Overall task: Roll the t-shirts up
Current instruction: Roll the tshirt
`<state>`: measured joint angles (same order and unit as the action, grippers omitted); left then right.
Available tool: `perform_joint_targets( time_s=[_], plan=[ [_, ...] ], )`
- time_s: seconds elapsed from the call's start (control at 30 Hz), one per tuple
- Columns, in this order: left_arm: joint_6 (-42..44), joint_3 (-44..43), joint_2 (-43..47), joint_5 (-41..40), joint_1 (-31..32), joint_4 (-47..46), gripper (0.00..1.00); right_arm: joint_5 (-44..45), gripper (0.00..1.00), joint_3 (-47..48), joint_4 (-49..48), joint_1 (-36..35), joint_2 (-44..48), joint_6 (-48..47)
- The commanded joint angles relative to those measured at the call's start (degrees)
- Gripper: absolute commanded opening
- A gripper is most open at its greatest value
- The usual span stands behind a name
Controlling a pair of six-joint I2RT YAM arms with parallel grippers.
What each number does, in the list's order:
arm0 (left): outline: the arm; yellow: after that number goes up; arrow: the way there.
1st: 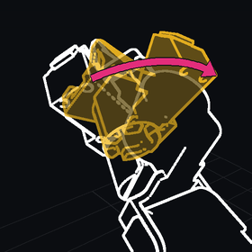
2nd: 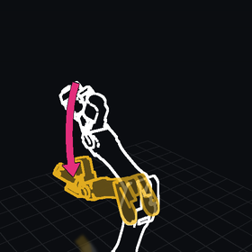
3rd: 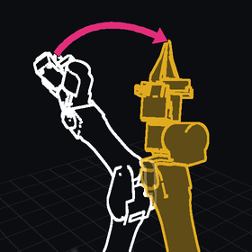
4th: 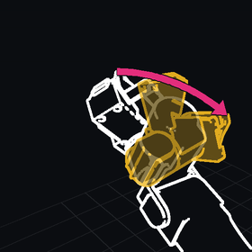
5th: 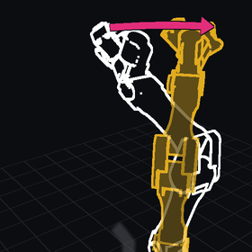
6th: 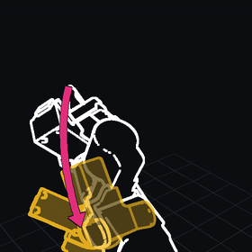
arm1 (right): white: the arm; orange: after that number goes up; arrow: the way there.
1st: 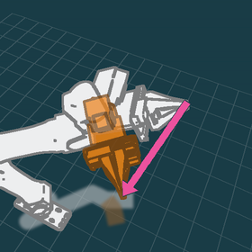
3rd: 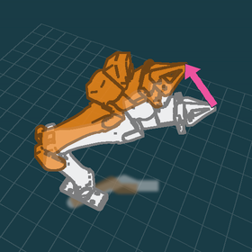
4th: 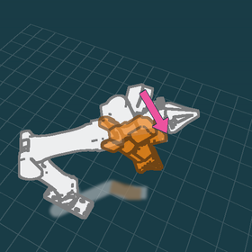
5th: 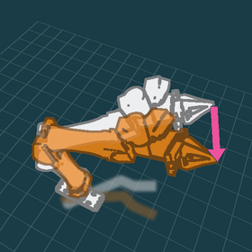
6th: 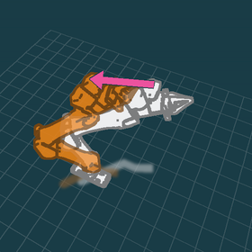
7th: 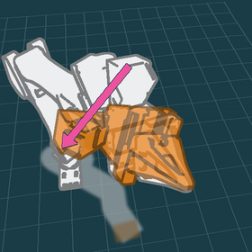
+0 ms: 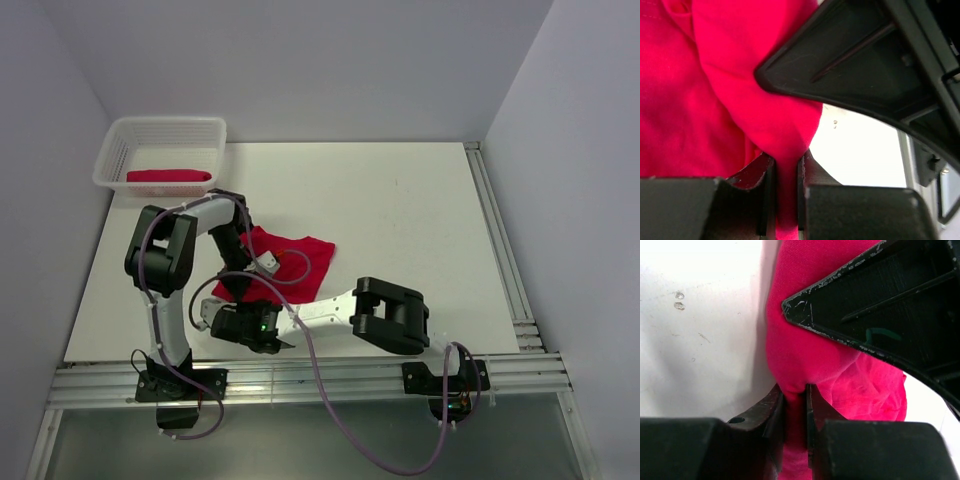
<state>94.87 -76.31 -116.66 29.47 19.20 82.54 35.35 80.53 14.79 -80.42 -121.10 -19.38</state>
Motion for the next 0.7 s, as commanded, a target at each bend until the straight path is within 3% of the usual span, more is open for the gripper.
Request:
perform_joint_targets(
  time_s=[0.0,0.1,0.27,0.47,0.67],
  plan=[
    [3.5,4.9,2.5,-2.9,0.5,-8.0,0.15,-6.2,0.00,2.2,0.2,1.9,0.8,1.4],
    [2.1,5.0,3.3,-2.5,0.5,-8.1,0.24,-7.8,0.00,2.7,1.7,2.6,0.8,1.3],
    [1.7,5.6,5.0,-2.8,-0.3,-8.2,0.56,-8.8,0.00,3.4,2.8,2.7,0.8,1.5],
    [0.9,6.4,6.4,-3.5,-0.5,-8.3,0.60,-9.4,0.00,3.4,3.1,3.1,1.0,1.7],
    [0.2,1.4,5.4,-2.8,-1.7,-7.0,0.60,-10.0,0.00,3.1,3.4,3.0,1.4,2.1]
  ],
)
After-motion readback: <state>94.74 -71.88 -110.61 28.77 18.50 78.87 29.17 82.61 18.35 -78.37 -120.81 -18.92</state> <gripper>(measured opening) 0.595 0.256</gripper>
